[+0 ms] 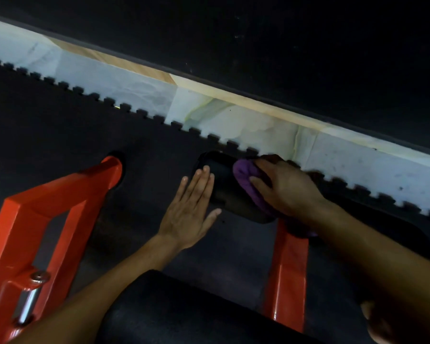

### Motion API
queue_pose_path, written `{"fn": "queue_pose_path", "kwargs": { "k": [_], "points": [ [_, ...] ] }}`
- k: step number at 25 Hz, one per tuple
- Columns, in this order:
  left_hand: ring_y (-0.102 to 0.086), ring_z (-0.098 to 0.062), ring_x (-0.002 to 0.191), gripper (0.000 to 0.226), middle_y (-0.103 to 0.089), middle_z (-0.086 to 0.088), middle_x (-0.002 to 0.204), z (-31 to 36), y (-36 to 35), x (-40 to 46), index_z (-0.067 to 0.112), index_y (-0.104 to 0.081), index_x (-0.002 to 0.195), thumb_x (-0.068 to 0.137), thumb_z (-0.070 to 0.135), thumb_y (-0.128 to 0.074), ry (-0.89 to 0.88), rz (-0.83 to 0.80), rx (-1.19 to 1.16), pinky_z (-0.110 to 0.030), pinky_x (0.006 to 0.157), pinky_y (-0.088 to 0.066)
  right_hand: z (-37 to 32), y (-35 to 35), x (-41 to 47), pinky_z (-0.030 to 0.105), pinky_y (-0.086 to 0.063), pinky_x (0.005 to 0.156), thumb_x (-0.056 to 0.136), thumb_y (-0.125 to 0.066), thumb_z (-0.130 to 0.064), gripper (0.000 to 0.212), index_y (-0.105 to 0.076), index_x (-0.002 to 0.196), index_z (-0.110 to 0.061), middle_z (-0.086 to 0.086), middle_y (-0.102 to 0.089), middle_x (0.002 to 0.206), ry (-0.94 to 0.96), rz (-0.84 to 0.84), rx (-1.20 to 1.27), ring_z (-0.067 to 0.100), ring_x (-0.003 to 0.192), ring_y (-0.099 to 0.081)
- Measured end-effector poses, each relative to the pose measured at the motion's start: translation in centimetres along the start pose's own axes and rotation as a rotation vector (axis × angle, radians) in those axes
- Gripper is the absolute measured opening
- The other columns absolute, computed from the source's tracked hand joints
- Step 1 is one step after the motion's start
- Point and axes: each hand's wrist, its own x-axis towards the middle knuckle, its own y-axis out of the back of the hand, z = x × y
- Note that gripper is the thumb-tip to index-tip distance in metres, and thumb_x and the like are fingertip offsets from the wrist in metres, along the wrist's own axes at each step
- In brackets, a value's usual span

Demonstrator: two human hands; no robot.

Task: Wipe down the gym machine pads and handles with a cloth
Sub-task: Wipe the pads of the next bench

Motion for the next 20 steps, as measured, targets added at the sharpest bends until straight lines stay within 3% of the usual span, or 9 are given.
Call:
{"fn": "queue_pose_path", "kwargs": {
  "k": [2,4,7,8,10,12,14,17,20],
  "points": [
    [0.005,-0.027,0.160,0.085,0.014,-0.011,0.172,0.8,-0.8,0.9,0.004,0.004,0.162,0.106,0.051,-0.039,0.007,0.027,-0.055,-0.044,0.130,0.000,-0.9,-1.5,-3.0,0.044,-0.054,0.084,0.096,-0.059,-0.037,0.047,-0.053,0.142,-0.027,0.009,-0.055,0.139,0.031,0.099,-0.143,0.039,0.107,-0.057],
    [0.006,-0.029,0.159,0.087,0.014,-0.012,0.171,1.7,-2.4,0.7,0.005,0.005,0.163,0.104,0.048,-0.042,0.045,0.058,-0.048,-0.045,0.130,0.001,-2.1,-3.1,-4.2,0.045,-0.052,0.093,0.091,-0.067,-0.027,0.055,-0.053,0.144,-0.024,0.011,-0.051,0.147,0.117,0.162,-0.204,0.040,0.116,-0.054],
    [0.009,-0.029,0.159,0.075,-0.003,-0.019,0.169,1.8,-4.1,0.0,-0.003,-0.018,0.158,0.106,0.047,-0.038,0.077,0.143,-0.054,-0.046,0.129,0.002,-4.6,-3.8,0.1,0.044,-0.052,0.097,0.086,-0.067,-0.027,0.055,-0.054,0.139,-0.024,0.005,-0.053,0.144,0.302,0.131,-0.156,0.035,0.120,-0.054],
    [0.010,-0.028,0.159,0.072,-0.010,-0.022,0.166,1.7,-4.5,-0.1,-0.005,-0.025,0.153,0.107,0.049,-0.036,0.076,0.172,-0.044,-0.047,0.129,0.002,-5.6,-3.3,2.7,0.043,-0.053,0.091,0.089,-0.064,-0.029,0.046,-0.056,0.134,-0.026,0.003,-0.056,0.137,0.268,0.103,-0.083,0.032,0.114,-0.057],
    [0.011,-0.027,0.159,0.077,-0.003,-0.019,0.169,1.5,-4.5,0.2,-0.003,-0.016,0.158,0.105,0.049,-0.039,0.082,0.172,-0.013,-0.046,0.129,0.003,-6.4,-1.6,8.1,0.039,-0.047,0.084,0.102,-0.046,-0.033,0.031,-0.055,0.131,-0.028,0.001,-0.060,0.126,0.097,0.020,0.098,0.025,0.103,-0.059],
    [0.012,-0.028,0.159,0.089,0.014,-0.013,0.171,1.6,-4.1,0.4,0.002,0.004,0.162,0.102,0.048,-0.044,0.053,0.151,0.026,-0.045,0.129,0.004,-5.3,-0.3,11.6,0.035,-0.039,0.082,0.107,-0.034,-0.036,0.035,-0.052,0.136,-0.029,0.004,-0.060,0.126,-0.114,-0.217,0.192,0.022,0.099,-0.055],
    [0.013,-0.029,0.158,0.093,0.019,-0.014,0.170,1.3,-3.8,-0.3,0.002,0.010,0.161,0.101,0.048,-0.044,0.010,0.111,0.044,-0.045,0.129,0.004,-2.9,0.2,12.4,0.035,-0.040,0.085,0.107,-0.032,-0.041,0.038,-0.055,0.134,-0.026,0.010,-0.060,0.132,-0.214,-0.373,0.184,0.026,0.104,-0.056],
    [0.009,-0.029,0.159,0.090,0.017,-0.014,0.171,0.5,-2.3,-1.3,0.003,0.008,0.162,0.104,0.049,-0.042,-0.024,0.058,0.045,-0.045,0.130,0.002,0.4,0.7,9.1,0.038,-0.045,0.091,0.104,-0.026,-0.058,0.049,-0.060,0.123,-0.028,0.009,-0.062,0.130,-0.352,-0.417,0.213,0.027,0.104,-0.058],
    [0.004,-0.023,0.160,0.081,0.004,-0.011,0.172,0.7,-0.6,0.2,0.004,-0.003,0.163,0.106,0.049,-0.038,-0.042,0.101,0.008,-0.046,0.129,0.003,1.9,1.3,3.1,0.040,-0.043,0.097,0.097,-0.022,-0.074,0.062,-0.055,0.131,-0.034,0.002,-0.058,0.133,-0.428,-0.275,0.300,0.030,0.116,-0.057]
  ]
}}
